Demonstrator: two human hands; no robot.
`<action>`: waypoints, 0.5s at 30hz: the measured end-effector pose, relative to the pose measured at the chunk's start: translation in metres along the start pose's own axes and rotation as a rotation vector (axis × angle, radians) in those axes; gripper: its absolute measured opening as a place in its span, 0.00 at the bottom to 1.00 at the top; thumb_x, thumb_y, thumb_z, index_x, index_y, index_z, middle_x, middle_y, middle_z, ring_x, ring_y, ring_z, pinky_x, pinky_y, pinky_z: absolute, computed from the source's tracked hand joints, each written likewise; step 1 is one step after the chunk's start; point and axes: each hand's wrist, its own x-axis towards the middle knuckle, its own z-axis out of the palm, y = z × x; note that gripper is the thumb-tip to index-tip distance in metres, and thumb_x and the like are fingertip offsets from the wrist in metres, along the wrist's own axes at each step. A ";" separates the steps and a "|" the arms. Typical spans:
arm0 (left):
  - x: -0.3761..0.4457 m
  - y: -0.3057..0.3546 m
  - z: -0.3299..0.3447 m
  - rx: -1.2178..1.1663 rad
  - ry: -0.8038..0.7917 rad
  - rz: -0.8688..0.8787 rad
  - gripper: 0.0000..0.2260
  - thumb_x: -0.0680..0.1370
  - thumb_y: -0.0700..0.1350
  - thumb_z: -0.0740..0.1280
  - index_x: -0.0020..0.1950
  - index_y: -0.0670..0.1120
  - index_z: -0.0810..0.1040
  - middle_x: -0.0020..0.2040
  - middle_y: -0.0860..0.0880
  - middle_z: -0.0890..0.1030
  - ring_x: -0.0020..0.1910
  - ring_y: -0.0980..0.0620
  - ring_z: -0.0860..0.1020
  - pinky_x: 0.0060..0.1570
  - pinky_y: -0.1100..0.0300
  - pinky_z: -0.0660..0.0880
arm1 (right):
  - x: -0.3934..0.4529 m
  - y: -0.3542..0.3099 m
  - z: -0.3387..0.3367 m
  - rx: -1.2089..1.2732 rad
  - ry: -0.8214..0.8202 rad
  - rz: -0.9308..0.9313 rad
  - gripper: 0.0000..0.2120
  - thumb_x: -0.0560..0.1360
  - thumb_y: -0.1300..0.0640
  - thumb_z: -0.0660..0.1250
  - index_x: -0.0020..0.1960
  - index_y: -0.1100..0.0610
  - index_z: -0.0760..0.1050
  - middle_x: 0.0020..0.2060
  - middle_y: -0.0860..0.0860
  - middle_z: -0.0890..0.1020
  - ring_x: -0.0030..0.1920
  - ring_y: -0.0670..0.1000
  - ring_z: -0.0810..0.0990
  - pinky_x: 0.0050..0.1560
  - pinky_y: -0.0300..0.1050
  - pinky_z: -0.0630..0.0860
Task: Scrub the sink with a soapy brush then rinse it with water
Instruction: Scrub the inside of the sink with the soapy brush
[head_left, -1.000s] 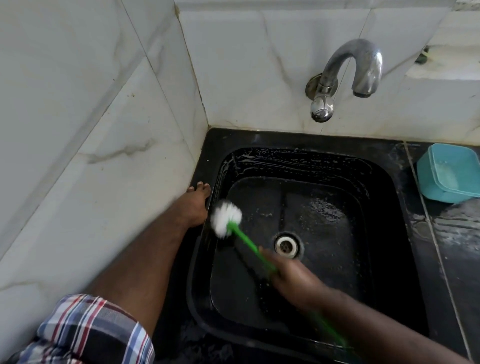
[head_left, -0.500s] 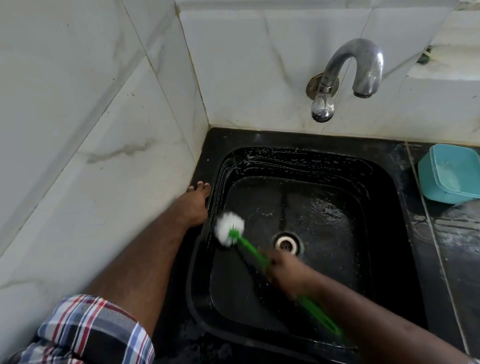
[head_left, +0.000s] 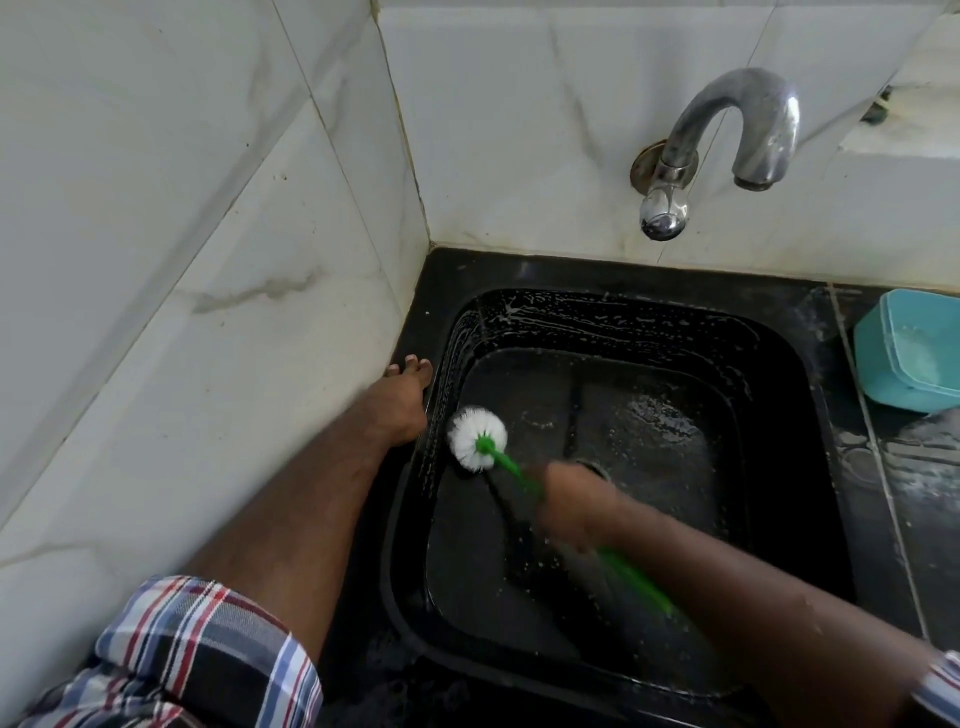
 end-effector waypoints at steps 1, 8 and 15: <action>0.000 0.000 0.000 -0.001 -0.001 0.000 0.35 0.78 0.37 0.61 0.82 0.48 0.49 0.82 0.47 0.47 0.80 0.44 0.52 0.77 0.51 0.55 | 0.015 -0.001 -0.010 0.019 0.057 0.053 0.12 0.75 0.61 0.60 0.58 0.60 0.75 0.47 0.56 0.82 0.47 0.56 0.83 0.46 0.49 0.81; 0.000 0.000 0.000 0.006 0.007 -0.008 0.34 0.79 0.36 0.59 0.82 0.48 0.49 0.82 0.48 0.48 0.80 0.45 0.52 0.77 0.51 0.55 | 0.065 -0.043 -0.006 -0.282 0.109 0.029 0.14 0.80 0.64 0.58 0.62 0.63 0.78 0.59 0.59 0.81 0.59 0.59 0.80 0.55 0.53 0.78; 0.002 -0.002 0.002 0.008 0.004 -0.009 0.33 0.79 0.39 0.61 0.81 0.49 0.50 0.82 0.48 0.49 0.79 0.44 0.53 0.77 0.50 0.56 | -0.058 -0.005 0.024 -0.135 -0.133 -0.177 0.13 0.77 0.60 0.59 0.59 0.56 0.75 0.49 0.56 0.83 0.50 0.57 0.83 0.46 0.47 0.77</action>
